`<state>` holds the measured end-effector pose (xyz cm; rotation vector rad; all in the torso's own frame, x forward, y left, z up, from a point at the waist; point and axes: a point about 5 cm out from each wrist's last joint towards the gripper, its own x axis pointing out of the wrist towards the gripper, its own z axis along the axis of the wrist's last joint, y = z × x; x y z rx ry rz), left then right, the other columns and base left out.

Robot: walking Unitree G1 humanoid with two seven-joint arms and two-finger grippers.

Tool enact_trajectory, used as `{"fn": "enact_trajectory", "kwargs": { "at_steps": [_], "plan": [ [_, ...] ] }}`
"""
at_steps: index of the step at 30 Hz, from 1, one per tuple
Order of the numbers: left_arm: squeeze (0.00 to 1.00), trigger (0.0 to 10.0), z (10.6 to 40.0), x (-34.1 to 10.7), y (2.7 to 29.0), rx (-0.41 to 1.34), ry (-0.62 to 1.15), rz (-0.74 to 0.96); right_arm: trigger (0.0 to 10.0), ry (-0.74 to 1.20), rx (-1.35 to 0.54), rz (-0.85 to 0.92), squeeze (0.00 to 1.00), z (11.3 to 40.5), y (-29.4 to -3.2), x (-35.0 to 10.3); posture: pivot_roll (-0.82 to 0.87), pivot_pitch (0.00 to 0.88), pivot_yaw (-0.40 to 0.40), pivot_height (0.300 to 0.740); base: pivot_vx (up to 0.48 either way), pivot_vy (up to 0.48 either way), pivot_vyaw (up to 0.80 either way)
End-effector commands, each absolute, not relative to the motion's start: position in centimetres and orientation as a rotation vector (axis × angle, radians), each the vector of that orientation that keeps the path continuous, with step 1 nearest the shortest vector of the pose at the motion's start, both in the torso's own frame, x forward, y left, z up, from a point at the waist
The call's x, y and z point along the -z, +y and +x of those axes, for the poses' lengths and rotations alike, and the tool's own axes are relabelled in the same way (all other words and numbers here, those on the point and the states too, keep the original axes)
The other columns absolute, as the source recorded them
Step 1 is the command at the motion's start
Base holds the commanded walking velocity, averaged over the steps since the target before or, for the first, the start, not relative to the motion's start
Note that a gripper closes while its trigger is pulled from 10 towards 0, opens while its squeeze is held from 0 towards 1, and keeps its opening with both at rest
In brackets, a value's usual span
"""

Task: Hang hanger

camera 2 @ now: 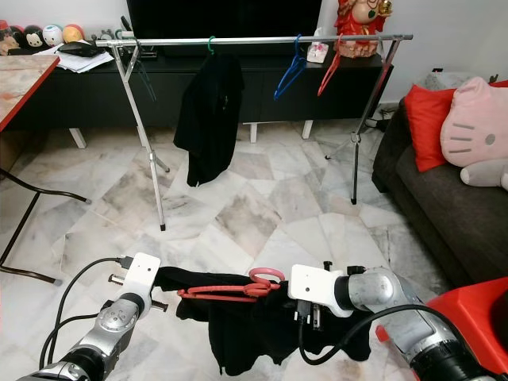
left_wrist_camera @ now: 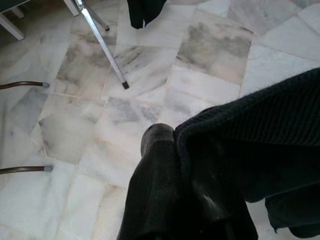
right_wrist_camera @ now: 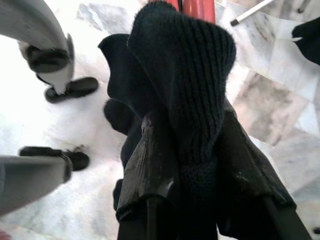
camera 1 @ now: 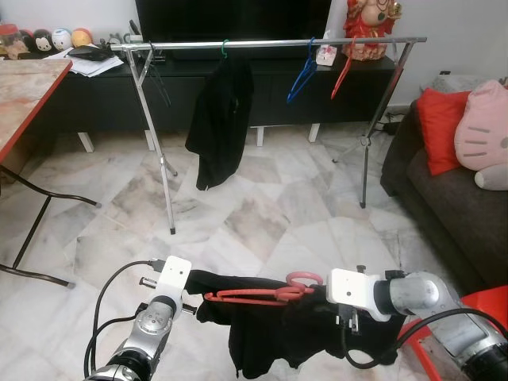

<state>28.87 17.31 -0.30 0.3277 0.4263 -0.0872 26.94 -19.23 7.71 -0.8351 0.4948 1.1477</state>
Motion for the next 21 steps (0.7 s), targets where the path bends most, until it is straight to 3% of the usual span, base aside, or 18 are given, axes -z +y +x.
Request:
{"fn": "enact_trajectory", "kwargs": {
  "at_steps": [1,13,21],
  "plan": [
    [0.00,10.0,28.7,0.3,18.9,0.017,0.448,0.321,0.0,0.547,-1.107,-0.889,0.00,27.1,-20.9,-7.7,-0.09,0.006,-0.023,0.740,0.000,0.000,0.00],
    [0.00,10.0,28.7,0.4,18.5,0.049,0.449,0.339,0.0,0.506,-0.992,-0.922,0.00,28.4,-20.8,-7.5,-0.09,0.010,-0.023,0.740,0.000,0.000,0.00],
    [0.00,10.0,29.4,-0.2,17.9,0.087,0.433,0.326,0.0,0.494,-0.951,-1.047,0.00,28.6,-20.2,-6.9,-0.09,0.015,-0.021,0.740,0.000,0.000,0.00]
  ]
}}
